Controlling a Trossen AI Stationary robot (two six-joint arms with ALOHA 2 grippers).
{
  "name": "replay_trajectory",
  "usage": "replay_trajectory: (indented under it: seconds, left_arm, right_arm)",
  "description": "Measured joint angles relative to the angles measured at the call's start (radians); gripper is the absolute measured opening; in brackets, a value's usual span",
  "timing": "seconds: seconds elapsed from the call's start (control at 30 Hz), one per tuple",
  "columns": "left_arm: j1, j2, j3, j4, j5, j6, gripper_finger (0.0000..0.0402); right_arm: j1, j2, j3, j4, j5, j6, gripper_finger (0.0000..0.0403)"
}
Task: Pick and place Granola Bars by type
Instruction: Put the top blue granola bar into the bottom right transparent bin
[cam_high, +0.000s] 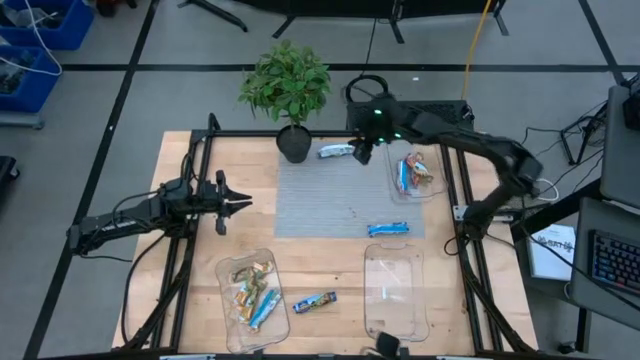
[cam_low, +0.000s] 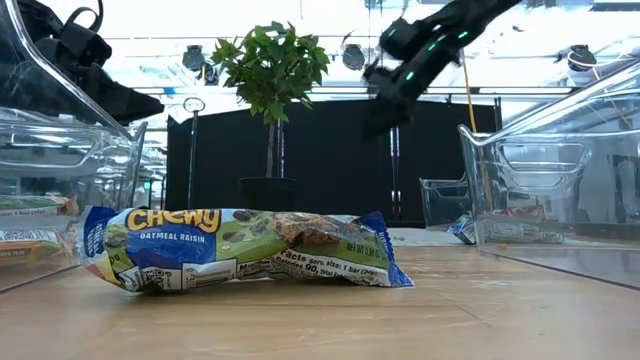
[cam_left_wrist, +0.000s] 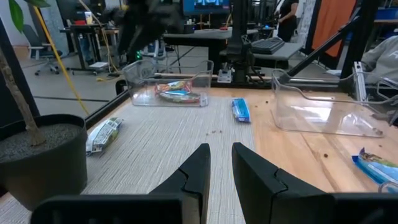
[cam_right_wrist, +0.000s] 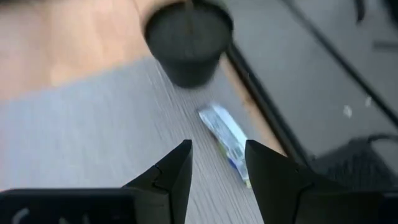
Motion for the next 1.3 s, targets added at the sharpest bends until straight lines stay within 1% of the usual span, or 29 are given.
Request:
replay_trajectory:
  seconds: [0.07, 0.17, 0.27, 0.37, 0.53, 0.7, 0.83, 0.9, 0.97, 1.03, 1.17, 1.2, 1.3]
  left_arm:
    - [0.000, 0.000, 0.000, 0.000, 0.000, 0.000, 0.0074]
    - [0.000, 0.000, 0.000, 0.000, 0.000, 0.000, 0.0074]
    - [0.000, 0.000, 0.000, 0.000, 0.000, 0.000, 0.0074]
    - [0.000, 0.000, 0.000, 0.000, 0.000, 0.000, 0.0074]
    - [0.000, 0.000, 0.000, -0.001, 0.000, 0.000, 0.0074]
    - [0.000, 0.000, 0.000, 0.000, 0.000, 0.000, 0.0074]
    - [0.000, 0.000, 0.000, -0.001, 0.000, 0.000, 0.0074]
    - [0.000, 0.000, 0.000, -0.001, 0.000, 0.000, 0.0074]
    - [0.000, 0.000, 0.000, -0.001, 0.000, 0.000, 0.0074]
    - [0.000, 0.000, 0.000, 0.000, 0.000, 0.000, 0.0074]
    - [0.000, 0.000, 0.000, -0.001, 0.000, 0.000, 0.0074]
    - [0.000, 0.000, 0.000, -0.001, 0.000, 0.000, 0.0074]
    - [0.000, 0.000, 0.000, -0.001, 0.000, 0.000, 0.0074]
  right_arm:
    - [0.002, 0.070, 0.054, -0.010, 0.000, 0.003, 0.0139]
    - [0.003, 0.154, 0.117, 0.036, -0.008, 0.044, 0.0139]
    - [0.005, 0.241, 0.151, 0.032, -0.005, 0.076, 0.0139]
    - [0.006, 0.303, 0.176, 0.063, -0.004, 0.129, 0.0139]
    - [0.010, 0.357, 0.187, 0.157, -0.004, 0.241, 0.0139]
    - [0.011, 0.380, 0.187, 0.181, 0.004, 0.302, 0.0139]
    - [0.011, 0.385, 0.185, 0.150, 0.071, 0.308, 0.0139]
    - [0.013, 0.382, 0.185, 0.147, 0.080, 0.309, 0.0135]
    - [0.013, 0.382, 0.186, 0.133, 0.078, 0.320, 0.0123]
    - [0.014, 0.383, 0.186, 0.120, 0.074, 0.323, 0.0099]
    - [0.026, 0.382, 0.186, 0.106, 0.071, 0.301, 0.0019]
    - [0.031, 0.382, 0.186, 0.102, 0.072, 0.297, 0.0010]
    - [0.043, 0.382, 0.186, 0.100, 0.072, 0.314, 0.0004]
